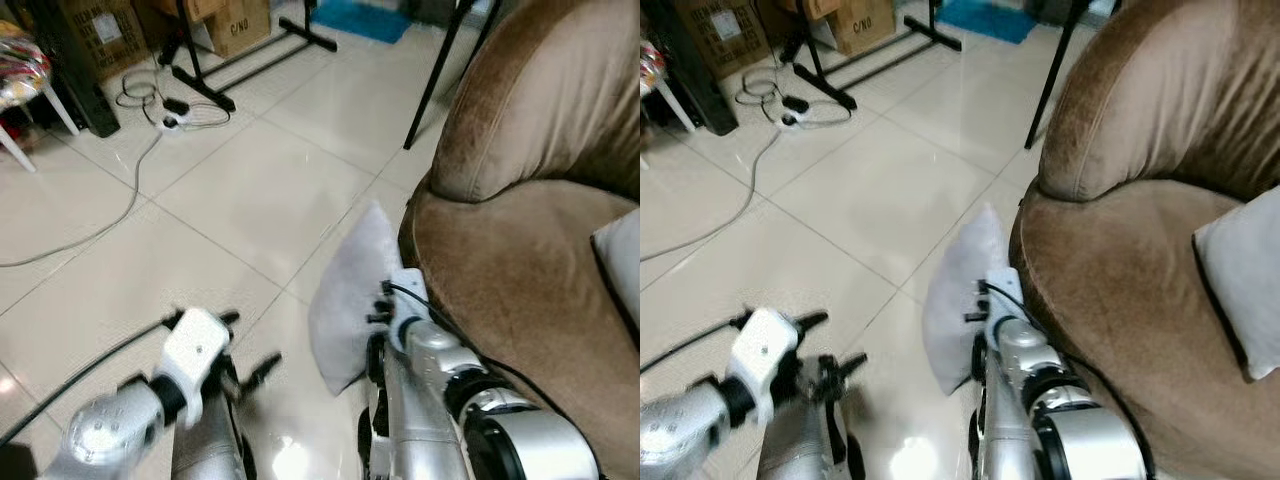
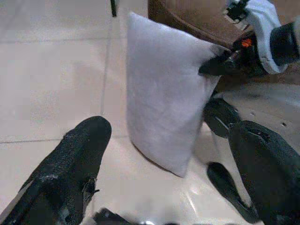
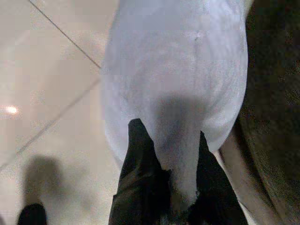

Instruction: Move the pillow to the sofa from floor

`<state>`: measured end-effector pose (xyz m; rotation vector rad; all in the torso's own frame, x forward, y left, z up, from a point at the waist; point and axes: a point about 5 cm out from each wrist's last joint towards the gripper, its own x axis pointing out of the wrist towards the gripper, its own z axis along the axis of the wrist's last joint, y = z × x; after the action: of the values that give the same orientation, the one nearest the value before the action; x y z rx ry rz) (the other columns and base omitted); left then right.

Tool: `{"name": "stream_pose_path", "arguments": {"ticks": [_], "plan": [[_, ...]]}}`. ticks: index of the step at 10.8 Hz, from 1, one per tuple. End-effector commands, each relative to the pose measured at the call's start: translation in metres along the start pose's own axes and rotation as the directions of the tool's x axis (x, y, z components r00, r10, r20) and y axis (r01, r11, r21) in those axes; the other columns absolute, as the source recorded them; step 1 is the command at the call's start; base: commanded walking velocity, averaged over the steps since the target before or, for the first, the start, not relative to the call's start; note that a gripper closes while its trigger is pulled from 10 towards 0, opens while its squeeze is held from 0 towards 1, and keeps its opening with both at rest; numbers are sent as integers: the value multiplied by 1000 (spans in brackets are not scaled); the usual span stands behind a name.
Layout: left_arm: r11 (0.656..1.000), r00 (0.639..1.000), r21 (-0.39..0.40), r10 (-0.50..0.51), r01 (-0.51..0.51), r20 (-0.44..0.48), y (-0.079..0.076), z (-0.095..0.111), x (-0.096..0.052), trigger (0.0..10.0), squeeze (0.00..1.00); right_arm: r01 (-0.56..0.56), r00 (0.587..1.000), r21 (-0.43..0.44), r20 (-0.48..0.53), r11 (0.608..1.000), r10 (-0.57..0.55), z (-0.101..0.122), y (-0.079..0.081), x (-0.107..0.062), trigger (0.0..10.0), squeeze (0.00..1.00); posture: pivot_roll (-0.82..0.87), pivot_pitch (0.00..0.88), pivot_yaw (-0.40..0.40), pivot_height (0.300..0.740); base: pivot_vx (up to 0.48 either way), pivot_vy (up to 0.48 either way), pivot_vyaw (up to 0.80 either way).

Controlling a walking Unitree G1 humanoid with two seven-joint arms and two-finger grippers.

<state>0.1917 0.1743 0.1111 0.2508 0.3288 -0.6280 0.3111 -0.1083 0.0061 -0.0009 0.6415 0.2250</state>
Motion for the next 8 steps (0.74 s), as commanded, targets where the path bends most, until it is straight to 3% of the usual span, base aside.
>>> {"name": "stream_pose_path", "arguments": {"ticks": [1,3,4,6,7,8], "plan": [[999,999,12,36,-36,2,5,-1,-1,10000,0,-39,998,14,40,999,39,6,5,1,0,0,20,0,-28,517,0,0,0],[994,994,18,110,-111,20,16,-2,1,10000,0,-106,989,64,106,992,98,16,9,1,0,0,27,0,-16,517,0,0,0],[983,983,33,179,-181,38,28,1,3,10000,0,-185,963,142,224,973,150,37,9,-1,0,0,25,0,-10,517,0,0,0],[954,945,-5,297,-299,136,42,25,7,10000,0,-244,890,215,438,946,130,68,-8,-16,0,0,6,0,0,517,0,0,0],[943,924,-8,327,-332,198,43,41,10,10000,0,-253,822,232,563,939,83,82,-18,-48,0,0,-17,0,16,517,0,0,0],[937,909,-23,343,-347,238,43,50,13,10000,0,-261,777,212,626,942,74,91,-18,-76,0,0,-35,0,26,517,0,0,0]]}}
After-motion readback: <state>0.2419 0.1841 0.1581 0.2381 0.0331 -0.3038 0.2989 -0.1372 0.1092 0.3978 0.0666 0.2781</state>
